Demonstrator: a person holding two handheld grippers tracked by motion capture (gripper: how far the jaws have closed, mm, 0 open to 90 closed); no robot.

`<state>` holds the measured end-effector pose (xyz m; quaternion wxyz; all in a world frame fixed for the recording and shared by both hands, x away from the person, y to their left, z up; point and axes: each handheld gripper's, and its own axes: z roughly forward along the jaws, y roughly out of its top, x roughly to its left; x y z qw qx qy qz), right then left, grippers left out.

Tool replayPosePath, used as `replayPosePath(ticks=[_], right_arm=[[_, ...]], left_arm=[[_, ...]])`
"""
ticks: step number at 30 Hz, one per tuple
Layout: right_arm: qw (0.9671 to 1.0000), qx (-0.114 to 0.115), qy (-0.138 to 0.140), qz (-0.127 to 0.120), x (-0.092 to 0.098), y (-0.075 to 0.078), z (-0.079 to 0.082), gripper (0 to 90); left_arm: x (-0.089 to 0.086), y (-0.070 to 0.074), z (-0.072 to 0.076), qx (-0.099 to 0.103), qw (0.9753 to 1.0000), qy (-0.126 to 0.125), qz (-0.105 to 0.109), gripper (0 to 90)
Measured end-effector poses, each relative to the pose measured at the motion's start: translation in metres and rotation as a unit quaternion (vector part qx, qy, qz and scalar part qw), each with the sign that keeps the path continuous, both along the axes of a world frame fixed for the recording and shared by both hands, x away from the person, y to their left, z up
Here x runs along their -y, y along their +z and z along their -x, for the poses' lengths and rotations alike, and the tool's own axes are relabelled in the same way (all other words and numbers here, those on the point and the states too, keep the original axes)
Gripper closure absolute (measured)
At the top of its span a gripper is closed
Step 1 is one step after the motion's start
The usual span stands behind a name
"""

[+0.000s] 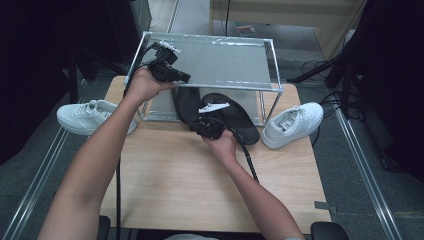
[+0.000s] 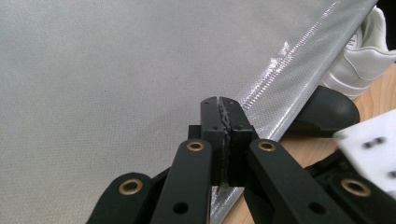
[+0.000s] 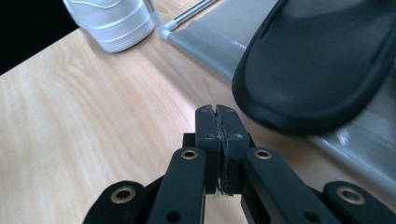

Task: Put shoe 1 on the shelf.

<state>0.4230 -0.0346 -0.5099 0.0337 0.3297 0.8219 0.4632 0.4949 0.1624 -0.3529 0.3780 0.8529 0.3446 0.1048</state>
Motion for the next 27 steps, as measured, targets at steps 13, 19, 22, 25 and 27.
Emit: replayPosePath(ticks=[13,19,22,25,27], right_arm=[[0.9998,0.016,-0.006,0.011,0.057,0.02,0.025,88.8],[0.9996,0.021,-0.007,0.019,0.076,0.022,0.034,88.6],[0.9995,0.019,-0.014,0.02,0.088,0.021,0.036,88.3],[0.9991,0.026,-0.025,0.022,0.103,0.019,0.038,88.4],[0.9989,0.025,-0.033,0.02,0.114,0.017,0.039,88.6]], left_arm=[[0.0,-0.001,0.0,0.0,1.0,0.0,0.003,90.0],[-0.001,-0.001,0.001,0.001,1.0,0.002,0.005,90.0],[-0.001,-0.001,0.001,0.001,1.0,0.002,0.006,90.0],[-0.001,-0.001,0.001,0.003,1.0,0.002,0.005,90.0],[-0.001,-0.001,0.001,0.003,1.0,0.001,0.004,90.0]])
